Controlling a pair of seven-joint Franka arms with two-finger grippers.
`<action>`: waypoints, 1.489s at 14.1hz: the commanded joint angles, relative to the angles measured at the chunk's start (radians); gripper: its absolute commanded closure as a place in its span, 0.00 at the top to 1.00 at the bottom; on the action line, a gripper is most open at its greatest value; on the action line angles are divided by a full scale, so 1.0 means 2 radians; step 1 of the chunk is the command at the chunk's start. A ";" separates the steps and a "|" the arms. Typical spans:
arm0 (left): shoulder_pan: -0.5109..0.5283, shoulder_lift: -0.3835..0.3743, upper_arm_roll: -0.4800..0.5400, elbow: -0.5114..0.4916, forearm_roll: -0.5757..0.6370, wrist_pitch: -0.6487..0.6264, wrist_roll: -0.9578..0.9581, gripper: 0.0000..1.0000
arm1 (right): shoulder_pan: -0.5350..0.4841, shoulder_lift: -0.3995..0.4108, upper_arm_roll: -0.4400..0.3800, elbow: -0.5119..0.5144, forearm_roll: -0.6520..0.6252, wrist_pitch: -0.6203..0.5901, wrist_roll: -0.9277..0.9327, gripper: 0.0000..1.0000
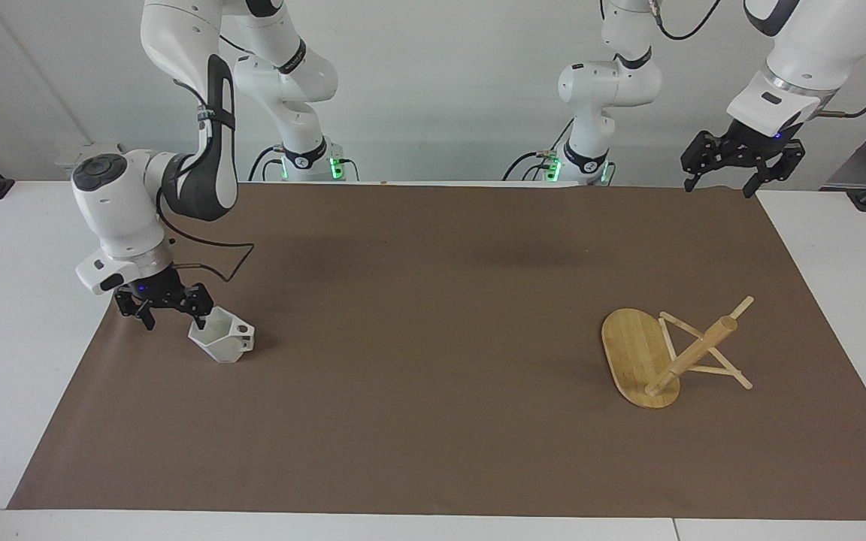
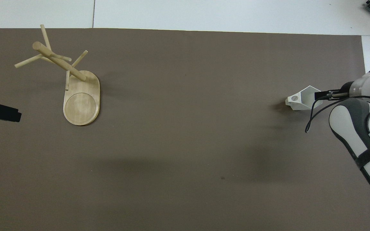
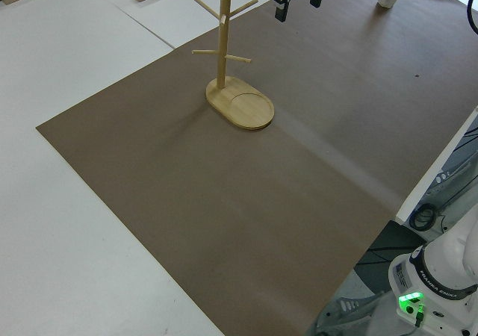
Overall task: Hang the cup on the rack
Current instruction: 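Reach the right gripper to the white cup and grasp its rim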
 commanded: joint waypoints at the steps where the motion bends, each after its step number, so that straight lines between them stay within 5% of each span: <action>1: -0.003 -0.010 0.003 -0.009 -0.004 0.008 0.001 1.00 | -0.005 0.010 0.005 0.002 0.015 0.008 -0.008 1.00; 8: -0.003 -0.010 0.003 -0.009 -0.004 0.008 0.001 1.00 | -0.003 0.020 0.006 0.001 0.069 0.003 -0.001 0.96; 10: -0.003 -0.010 0.003 -0.009 -0.004 0.009 0.001 1.00 | -0.003 0.020 0.006 0.001 0.069 0.002 -0.001 0.84; 12: -0.003 -0.010 0.004 -0.009 -0.004 0.009 0.002 1.00 | -0.003 0.020 0.006 0.001 0.069 0.001 0.001 0.60; 15: -0.002 -0.010 0.004 -0.009 -0.004 0.006 0.000 1.00 | -0.003 0.018 0.006 0.002 0.069 -0.022 0.002 0.02; 21: 0.003 -0.010 0.004 -0.009 -0.004 0.006 0.002 1.00 | 0.000 0.016 0.017 0.010 0.069 -0.064 0.026 0.00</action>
